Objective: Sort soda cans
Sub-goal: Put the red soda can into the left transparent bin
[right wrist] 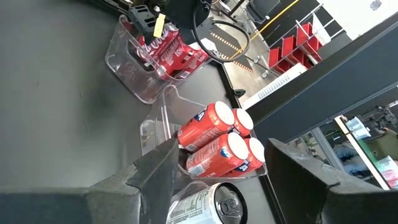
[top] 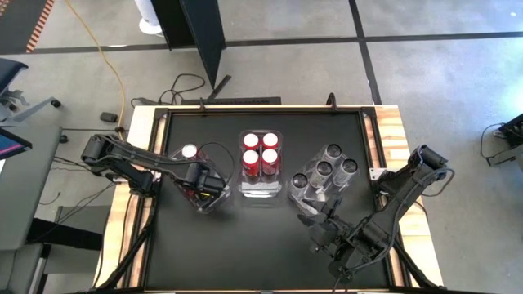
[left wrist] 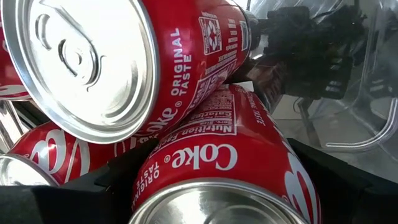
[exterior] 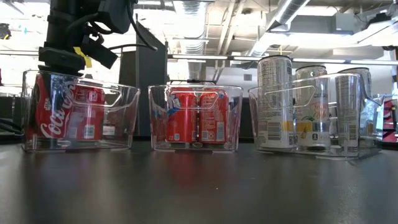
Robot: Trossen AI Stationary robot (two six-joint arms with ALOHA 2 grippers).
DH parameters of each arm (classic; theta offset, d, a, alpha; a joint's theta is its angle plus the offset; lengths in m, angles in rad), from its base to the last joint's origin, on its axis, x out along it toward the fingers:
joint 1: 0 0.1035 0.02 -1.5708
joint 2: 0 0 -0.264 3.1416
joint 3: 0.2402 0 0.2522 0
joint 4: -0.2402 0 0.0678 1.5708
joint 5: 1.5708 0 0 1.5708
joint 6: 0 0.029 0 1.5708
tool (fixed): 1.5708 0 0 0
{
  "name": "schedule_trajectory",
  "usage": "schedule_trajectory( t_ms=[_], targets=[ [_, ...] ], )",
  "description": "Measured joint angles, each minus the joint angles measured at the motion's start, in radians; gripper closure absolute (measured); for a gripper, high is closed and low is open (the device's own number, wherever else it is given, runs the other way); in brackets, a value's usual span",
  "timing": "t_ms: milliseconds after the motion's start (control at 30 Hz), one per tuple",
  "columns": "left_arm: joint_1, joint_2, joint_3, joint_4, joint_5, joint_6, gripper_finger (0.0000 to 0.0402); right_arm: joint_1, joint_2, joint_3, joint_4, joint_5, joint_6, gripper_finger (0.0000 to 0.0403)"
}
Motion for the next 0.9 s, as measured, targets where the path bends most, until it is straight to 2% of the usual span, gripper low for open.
schedule_trajectory(
  t_ms=[133,300,467,900],
  targets=[
    [0.000,0.000,0.000,0.000,-0.001,0.000,0.0088,0.000,0.000,0.000,0.000,0.000,0.000,0.0148],
    [0.000,0.000,0.001,-0.016,-0.003,-0.007,0.0018,0.000,0.000,0.000,0.000,0.000,0.000,0.0148],
    [0.000,0.000,0.002,-0.032,-0.001,-0.026,0.0030,0.000,0.000,0.000,0.000,0.000,0.000,0.0148],
    [0.000,0.002,0.041,-0.127,-0.018,-0.029,0.0029,0.000,0.000,0.000,0.000,0.000,0.000,0.0148]
  ],
)
